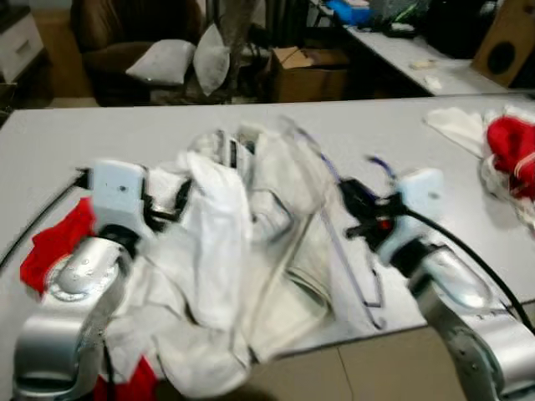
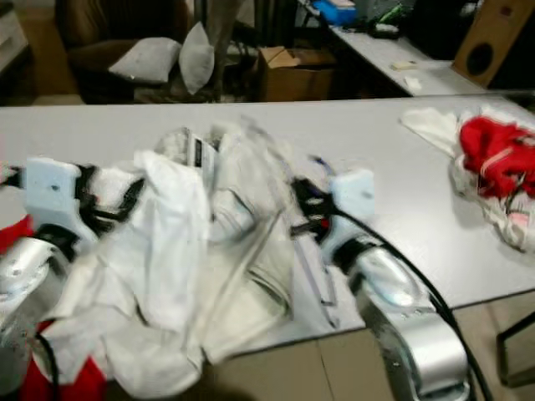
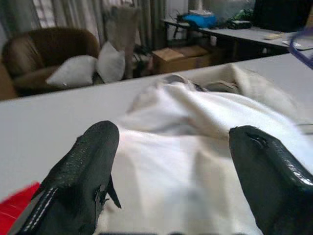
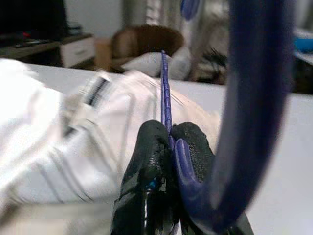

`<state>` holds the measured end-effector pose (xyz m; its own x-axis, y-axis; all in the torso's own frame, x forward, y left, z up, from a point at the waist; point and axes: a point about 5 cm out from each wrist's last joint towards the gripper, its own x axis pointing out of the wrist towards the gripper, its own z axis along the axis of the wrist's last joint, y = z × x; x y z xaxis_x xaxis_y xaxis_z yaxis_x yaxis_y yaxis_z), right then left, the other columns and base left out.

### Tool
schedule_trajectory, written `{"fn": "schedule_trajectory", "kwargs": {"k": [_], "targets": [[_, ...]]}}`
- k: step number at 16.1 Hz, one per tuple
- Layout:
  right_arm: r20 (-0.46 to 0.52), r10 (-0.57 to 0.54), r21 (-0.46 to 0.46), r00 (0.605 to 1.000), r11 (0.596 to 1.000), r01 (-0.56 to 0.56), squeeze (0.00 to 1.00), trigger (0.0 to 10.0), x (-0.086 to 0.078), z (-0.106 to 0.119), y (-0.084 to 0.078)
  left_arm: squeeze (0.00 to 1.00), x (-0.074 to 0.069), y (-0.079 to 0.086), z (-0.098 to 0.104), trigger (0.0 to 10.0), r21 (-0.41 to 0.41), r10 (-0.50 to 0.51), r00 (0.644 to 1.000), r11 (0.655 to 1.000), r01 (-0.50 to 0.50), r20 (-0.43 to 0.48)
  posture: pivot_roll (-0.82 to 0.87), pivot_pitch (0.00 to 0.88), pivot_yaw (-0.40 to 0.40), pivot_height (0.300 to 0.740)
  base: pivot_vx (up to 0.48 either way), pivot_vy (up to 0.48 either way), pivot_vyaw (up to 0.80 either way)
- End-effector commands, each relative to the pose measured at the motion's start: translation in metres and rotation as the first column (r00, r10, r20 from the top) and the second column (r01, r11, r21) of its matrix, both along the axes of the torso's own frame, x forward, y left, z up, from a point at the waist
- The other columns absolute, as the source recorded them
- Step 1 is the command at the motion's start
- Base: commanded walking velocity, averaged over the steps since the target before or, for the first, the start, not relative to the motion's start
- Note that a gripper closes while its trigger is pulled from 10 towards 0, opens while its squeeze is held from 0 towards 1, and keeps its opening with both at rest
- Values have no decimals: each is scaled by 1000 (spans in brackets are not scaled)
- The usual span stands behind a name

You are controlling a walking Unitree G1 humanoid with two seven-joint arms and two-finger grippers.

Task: Hang hanger

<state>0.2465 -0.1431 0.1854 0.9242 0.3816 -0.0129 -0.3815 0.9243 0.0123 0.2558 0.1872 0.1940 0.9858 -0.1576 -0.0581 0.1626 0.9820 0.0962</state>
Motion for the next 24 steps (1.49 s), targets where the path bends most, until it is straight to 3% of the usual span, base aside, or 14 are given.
{"fn": "schedule_trajectory", "kwargs": {"k": [1,2,4,6,8,9,10,11,12,16,18,21,24], "targets": [[17,19,25,1000,999,-20,0,10000,2,6,2,635,5,9,-1,10000,-34,42,999,998,-43,-22,109,0,-35,740,0,0,0],[7,18,35,1000,999,-18,0,10000,5,8,-2,1000,11,13,-1,10000,-82,52,998,995,-55,-38,104,0,-43,740,0,0,0],[6,31,65,1000,997,-31,0,10000,7,13,-9,1000,18,20,-6,10000,-78,42,995,996,-49,-91,90,0,-26,740,0,0,0],[-3,20,39,1000,999,-19,0,10000,5,10,-18,1000,20,21,-16,10000,-70,36,985,996,-48,-166,85,0,-17,740,0,0,0],[-4,18,53,1000,998,-17,0,10000,3,11,-19,996,27,17,-20,10000,-127,17,979,991,-44,-205,82,0,-18,740,0,0,0],[-8,22,54,1000,998,-22,0,10000,5,13,-17,235,31,16,-19,5686,-167,0,979,985,-35,-202,83,0,-38,740,0,0,0],[-9,33,61,999,998,-32,0,10000,6,14,-15,141,33,15,-17,4627,-183,-6,980,983,-31,-197,81,0,-34,740,0,0,0],[-6,83,45,997,996,-83,0,10000,6,15,-10,0,35,18,-16,0,-194,1,982,980,-39,-191,78,0,-25,740,0,0,0],[-6,116,-1,993,993,-116,0,10000,5,12,-9,0,36,20,-17,0,-182,14,983,982,-49,-184,80,0,-21,740,0,0,0],[-1,95,8,995,995,-95,0,10000,11,15,-13,0,32,15,-20,0,-228,-48,980,974,3,-191,92,0,-40,740,0,0,0],[-3,146,-18,989,989,-146,0,10000,10,12,-7,0,29,14,-25,0,-226,-64,977,974,17,-201,93,0,-32,740,0,0,0],[3,97,13,995,995,-97,0,10000,11,12,-10,0,25,7,-22,0,-290,-104,983,955,56,-154,94,0,-42,740,0,0,0],[8,92,41,996,995,-92,0,10000,14,14,-8,0,22,8,-21,0,-302,-93,987,952,49,-132,95,0,-37,740,0,0,0]]}}
